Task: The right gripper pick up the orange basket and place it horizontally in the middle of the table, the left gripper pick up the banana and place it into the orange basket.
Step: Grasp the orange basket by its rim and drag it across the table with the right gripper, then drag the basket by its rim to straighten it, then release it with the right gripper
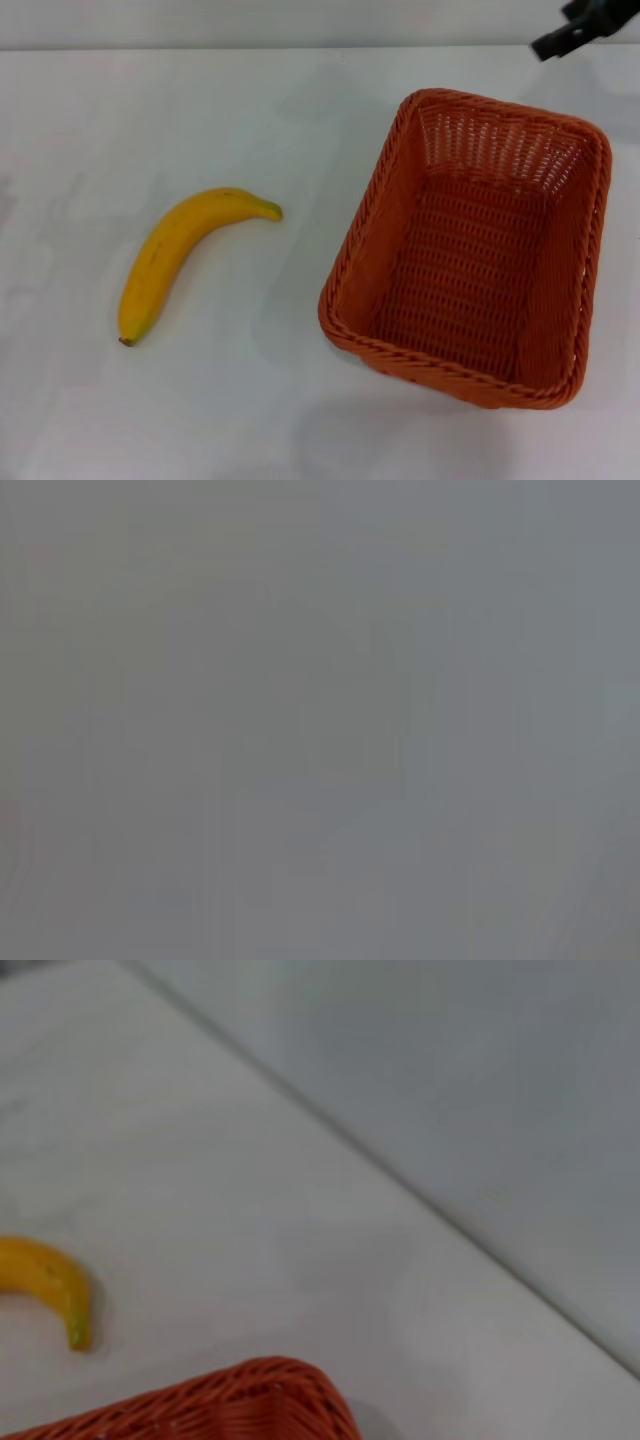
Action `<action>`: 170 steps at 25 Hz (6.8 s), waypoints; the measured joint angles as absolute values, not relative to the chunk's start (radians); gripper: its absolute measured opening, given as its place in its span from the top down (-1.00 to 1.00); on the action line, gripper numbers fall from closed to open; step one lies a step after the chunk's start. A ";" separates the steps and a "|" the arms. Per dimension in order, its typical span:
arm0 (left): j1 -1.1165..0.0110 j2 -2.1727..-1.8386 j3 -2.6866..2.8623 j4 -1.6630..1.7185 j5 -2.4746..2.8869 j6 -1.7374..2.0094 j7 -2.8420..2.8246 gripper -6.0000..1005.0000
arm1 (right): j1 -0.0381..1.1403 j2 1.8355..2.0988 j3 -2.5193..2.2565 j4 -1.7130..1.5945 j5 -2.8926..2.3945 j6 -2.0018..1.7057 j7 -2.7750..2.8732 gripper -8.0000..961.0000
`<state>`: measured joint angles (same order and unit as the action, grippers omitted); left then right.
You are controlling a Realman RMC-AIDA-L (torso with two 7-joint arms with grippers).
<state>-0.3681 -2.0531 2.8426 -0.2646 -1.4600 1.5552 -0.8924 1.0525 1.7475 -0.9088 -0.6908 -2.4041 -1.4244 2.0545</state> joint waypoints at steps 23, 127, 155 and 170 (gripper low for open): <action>-0.321 -2.041 2.831 -0.275 -1.500 1.557 -0.887 -0.77 | 0.605 1.931 -0.647 -1.105 -1.936 -1.191 1.895 -0.59; -0.250 -2.076 2.841 -0.203 -1.577 1.549 -0.862 -0.76 | 1.214 2.011 -1.136 -0.549 -2.859 -1.302 1.961 0.01; -0.311 -2.065 2.841 -0.257 -1.582 1.561 -0.851 -0.76 | 1.278 1.797 -0.857 -0.552 -2.886 -1.567 2.453 0.63; -0.354 -1.977 2.841 -0.244 -1.551 1.548 -0.781 -0.76 | 0.979 1.907 -0.542 -0.821 -2.789 -1.672 2.755 0.69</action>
